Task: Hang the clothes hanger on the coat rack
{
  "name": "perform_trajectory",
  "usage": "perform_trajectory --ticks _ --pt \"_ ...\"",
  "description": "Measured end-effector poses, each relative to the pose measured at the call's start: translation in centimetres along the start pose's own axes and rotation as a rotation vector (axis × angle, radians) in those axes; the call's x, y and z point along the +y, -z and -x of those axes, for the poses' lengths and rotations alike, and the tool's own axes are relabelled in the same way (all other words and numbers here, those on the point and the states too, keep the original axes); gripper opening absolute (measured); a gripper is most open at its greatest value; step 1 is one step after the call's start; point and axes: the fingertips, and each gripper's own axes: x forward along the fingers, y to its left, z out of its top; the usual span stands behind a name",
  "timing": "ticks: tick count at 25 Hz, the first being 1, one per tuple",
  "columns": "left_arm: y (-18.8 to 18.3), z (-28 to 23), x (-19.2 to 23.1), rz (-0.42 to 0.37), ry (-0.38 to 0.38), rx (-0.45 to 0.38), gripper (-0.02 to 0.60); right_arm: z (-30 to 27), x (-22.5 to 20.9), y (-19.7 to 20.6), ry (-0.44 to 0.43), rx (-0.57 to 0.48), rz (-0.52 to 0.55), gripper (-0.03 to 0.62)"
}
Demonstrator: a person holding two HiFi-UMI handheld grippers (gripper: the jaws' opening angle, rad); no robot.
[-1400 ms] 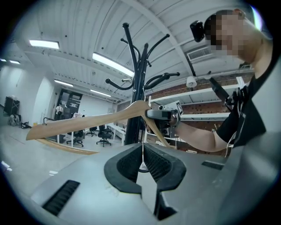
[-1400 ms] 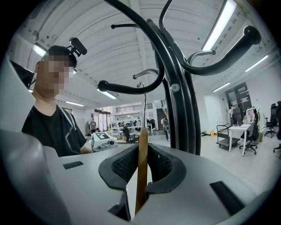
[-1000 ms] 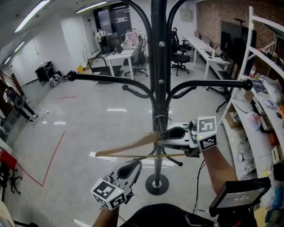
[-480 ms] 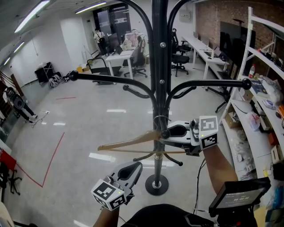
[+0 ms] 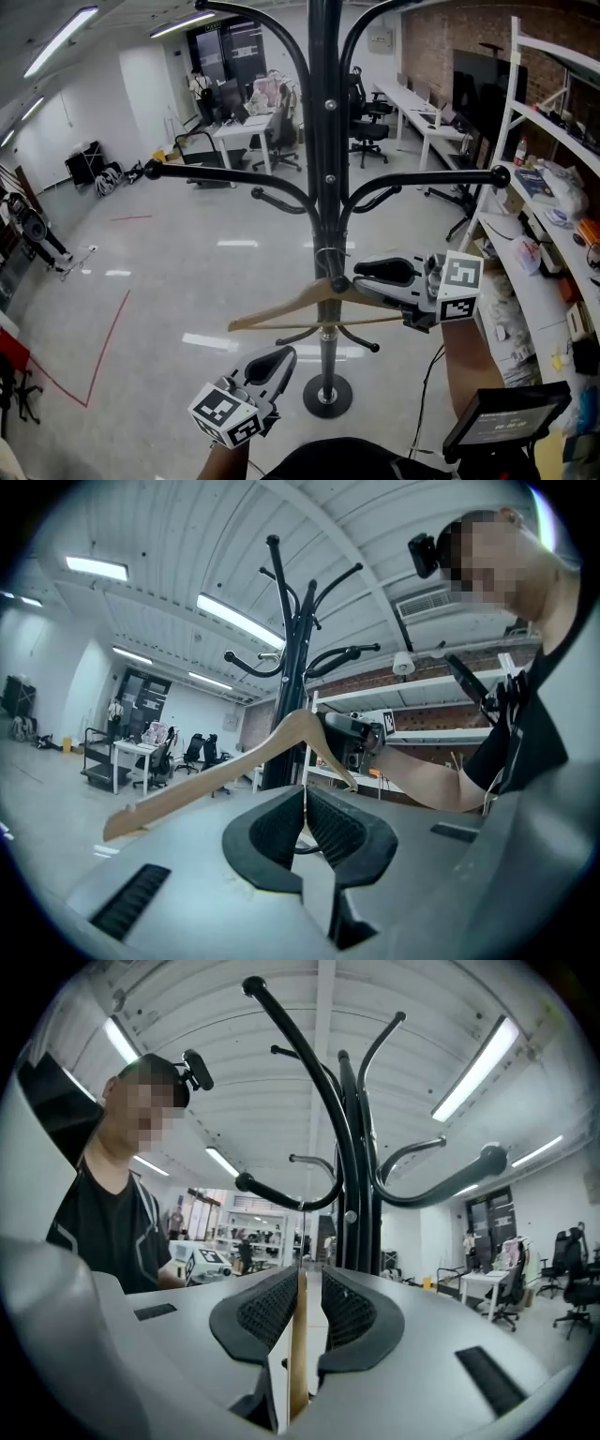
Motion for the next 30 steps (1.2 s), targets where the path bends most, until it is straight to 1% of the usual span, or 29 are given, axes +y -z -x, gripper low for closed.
perform_trajectory --ticks 3,6,11,17,21,25,27,30 --pt "-0.1 -0.1 0.1 -0.004 0.000 -0.003 0.002 1.4 -0.4 -0.3 0.112 0.006 0.036 0.061" --pt "-0.2 -0.2 0.1 -0.007 0.008 -0.007 0.002 2.1 -0.6 0.0 0.175 0.031 0.063 0.061" --pt "0.0 -0.3 -0.5 -0.011 0.022 -0.005 0.002 2.9 -1.3 0.2 0.223 0.004 0.030 0.061" --pt "-0.1 0.4 -0.5 -0.008 0.005 0.002 0.001 3.0 -1.2 0.8 0.217 -0.002 -0.012 0.061" --pt "0.0 0.8 -0.5 -0.013 -0.009 0.004 0.002 2.7 -0.7 1.4 0.204 0.005 -0.014 0.061" --pt "-0.1 0.9 -0.5 -0.014 -0.033 0.001 0.002 3.3 0.3 0.7 0.210 0.004 0.030 0.061" --pt "-0.5 1.2 -0.4 -0.014 -0.057 -0.010 0.001 4.0 1.0 0.3 0.231 -0.007 0.030 0.061" --pt "-1.5 2.1 0.3 -0.015 -0.112 -0.047 0.000 5.0 1.2 0.8 0.312 0.012 -0.024 0.060"
